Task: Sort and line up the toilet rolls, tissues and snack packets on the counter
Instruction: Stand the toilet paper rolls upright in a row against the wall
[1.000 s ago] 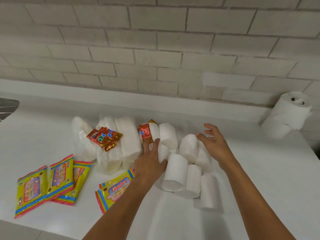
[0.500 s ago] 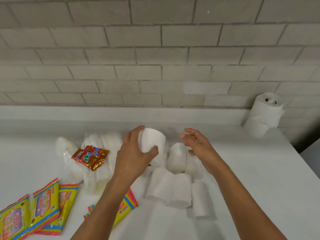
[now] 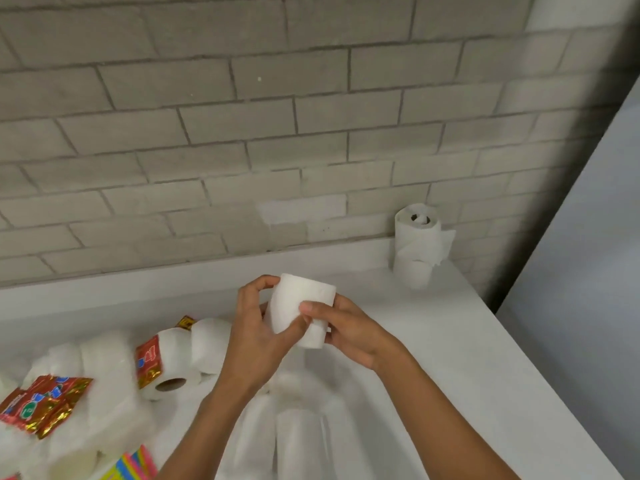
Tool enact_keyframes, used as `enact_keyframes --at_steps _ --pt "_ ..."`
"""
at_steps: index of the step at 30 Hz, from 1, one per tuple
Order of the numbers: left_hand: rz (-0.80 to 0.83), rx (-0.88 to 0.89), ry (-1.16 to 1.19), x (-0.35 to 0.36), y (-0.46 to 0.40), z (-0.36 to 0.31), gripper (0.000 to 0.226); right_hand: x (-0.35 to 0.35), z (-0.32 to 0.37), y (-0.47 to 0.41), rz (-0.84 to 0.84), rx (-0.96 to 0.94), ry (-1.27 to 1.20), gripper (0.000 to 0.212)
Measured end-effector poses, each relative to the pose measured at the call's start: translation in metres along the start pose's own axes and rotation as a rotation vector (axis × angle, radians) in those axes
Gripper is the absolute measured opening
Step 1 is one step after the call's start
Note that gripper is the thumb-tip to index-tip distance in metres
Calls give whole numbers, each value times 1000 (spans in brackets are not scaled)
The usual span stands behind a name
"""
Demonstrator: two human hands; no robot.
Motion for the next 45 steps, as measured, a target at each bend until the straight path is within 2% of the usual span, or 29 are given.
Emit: enact_keyframes --at_steps 4,8,11,16,20,24,29,35,45 --pt "75 -8 -7 39 -8 5 69 -46 1 0 -56 -20 12 49" --pt "67 -42 -92 51 -16 16 69 -92 4 -14 -258 -68 13 59" --pt "54 -72 -174 42 -18 26 61 -124 7 -31 -449 -129 26 58" --pt "-22 -144 -329 14 -20 49 50 -173 1 -77 -669 -106 159 82" --pt "-109 -193 -457 -20 -23 57 48 -201 2 -92 -819 -193 240 86" --pt "-227 -326 -596 -68 -23 76 43 -204 -9 -117 -863 -222 297 86" --pt "-223 -468 -849 -110 -27 101 53 -210 -22 -129 -942 -231 319 91" --pt "-154 -632 -874 -127 -22 132 59 -212 -32 -133 -949 -192 366 93" --pt "-136 -709 -914 -119 -17 139 60 -208 -36 -130 -910 -138 426 107"
Point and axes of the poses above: each hand's wrist, its own y-axis away from the middle knuckle, its own x-axis out of the palm, z = x × y, the point moved 3 cm from there along -y, towards the middle knuckle, and after that the axes turned 4 degrees about x, right-handed, at the moved point
